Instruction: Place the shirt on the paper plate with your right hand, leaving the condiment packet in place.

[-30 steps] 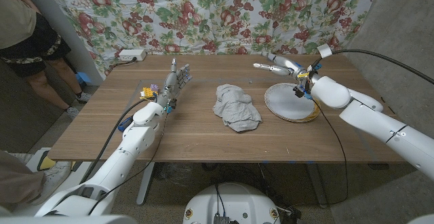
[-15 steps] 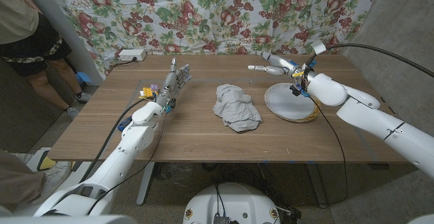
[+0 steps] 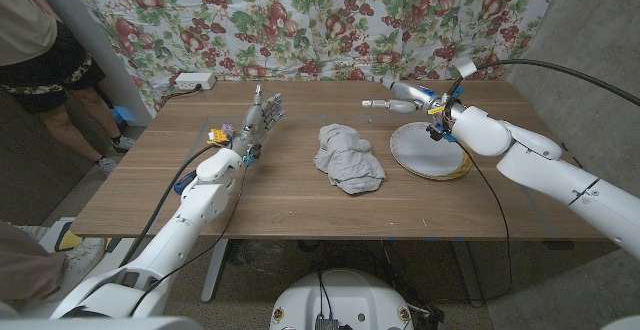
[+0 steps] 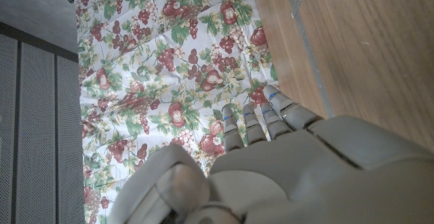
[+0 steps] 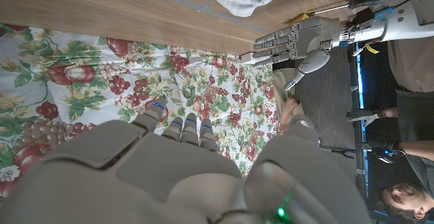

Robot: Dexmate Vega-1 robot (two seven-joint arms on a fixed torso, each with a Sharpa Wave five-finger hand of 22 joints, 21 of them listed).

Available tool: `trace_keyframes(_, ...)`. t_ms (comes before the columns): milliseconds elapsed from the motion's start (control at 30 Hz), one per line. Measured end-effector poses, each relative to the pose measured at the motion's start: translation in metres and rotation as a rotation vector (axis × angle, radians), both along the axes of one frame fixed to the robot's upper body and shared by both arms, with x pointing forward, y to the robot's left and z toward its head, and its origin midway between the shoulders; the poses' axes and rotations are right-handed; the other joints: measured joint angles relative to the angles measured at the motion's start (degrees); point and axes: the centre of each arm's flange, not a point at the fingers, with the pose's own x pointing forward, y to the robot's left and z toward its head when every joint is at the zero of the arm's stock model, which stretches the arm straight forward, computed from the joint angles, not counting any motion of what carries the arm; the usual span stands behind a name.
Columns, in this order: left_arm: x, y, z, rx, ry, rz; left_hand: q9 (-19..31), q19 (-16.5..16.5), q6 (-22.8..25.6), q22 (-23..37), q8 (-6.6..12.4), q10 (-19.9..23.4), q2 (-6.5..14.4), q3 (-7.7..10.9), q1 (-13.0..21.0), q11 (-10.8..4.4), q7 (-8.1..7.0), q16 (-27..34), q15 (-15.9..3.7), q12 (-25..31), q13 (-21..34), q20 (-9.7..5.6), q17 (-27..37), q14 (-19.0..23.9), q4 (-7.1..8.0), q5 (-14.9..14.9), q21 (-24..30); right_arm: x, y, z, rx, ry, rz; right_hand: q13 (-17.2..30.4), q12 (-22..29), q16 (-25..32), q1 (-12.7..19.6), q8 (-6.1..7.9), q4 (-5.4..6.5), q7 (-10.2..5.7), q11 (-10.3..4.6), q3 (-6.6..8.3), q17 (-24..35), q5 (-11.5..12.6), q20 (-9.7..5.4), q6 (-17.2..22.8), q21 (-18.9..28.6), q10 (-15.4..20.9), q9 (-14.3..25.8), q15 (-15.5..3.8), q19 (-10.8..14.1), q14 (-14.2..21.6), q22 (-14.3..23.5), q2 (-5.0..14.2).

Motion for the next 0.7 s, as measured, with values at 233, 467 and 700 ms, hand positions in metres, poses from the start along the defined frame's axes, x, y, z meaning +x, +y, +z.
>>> trace_keyframes(233,-0.001,-0.002,-0.001,0.001,-0.001,-0.003,0.0,0.0,0.0,0.0,0.0,0.0,0.0,0.0,0.0,0.0,0.0,0.0,0.0,0.0,0.0,0.0,0.0,0.0,0.0,0.0,0.0,-0.004,0.002,0.001,-0.045,-0.015,-0.004,0.0,0.0,0.0,0.46,0.0,0.0,0.0,0.0,0.0,0.0,0.0,0.01,0.0,0.0,0.0,0.0,0.0,0.0,0.0,0.0,0.46)
trace_keyframes(467,-0.003,-0.004,-0.001,-0.001,-0.006,-0.001,0.0,0.0,-0.01,0.0,0.0,0.0,0.0,0.0,0.0,0.0,0.0,0.0,0.0,0.0,0.0,0.0,0.0,0.0,0.0,0.0,0.0,-0.012,0.006,0.005,-0.09,-0.038,0.0,0.0,0.0,0.0,0.46,0.0,-0.25,0.0,0.0,0.25,0.0,0.0,0.01,0.0,0.0,0.0,0.0,0.0,0.0,0.0,0.0,0.46)
trace_keyframes(700,-0.005,-0.004,-0.002,-0.003,-0.007,0.0,0.0,0.0,-0.01,0.07,0.0,0.0,0.0,0.0,0.0,0.0,0.01,0.0,0.0,0.0,0.0,0.0,0.0,0.0,0.0,0.0,0.0,-0.016,0.008,0.007,-0.119,-0.048,0.004,-0.01,0.0,0.0,0.71,0.0,-0.24,0.01,-0.21,0.25,0.0,0.02,0.02,0.0,0.0,-0.21,0.0,0.01,0.0,-0.01,0.0,0.71)
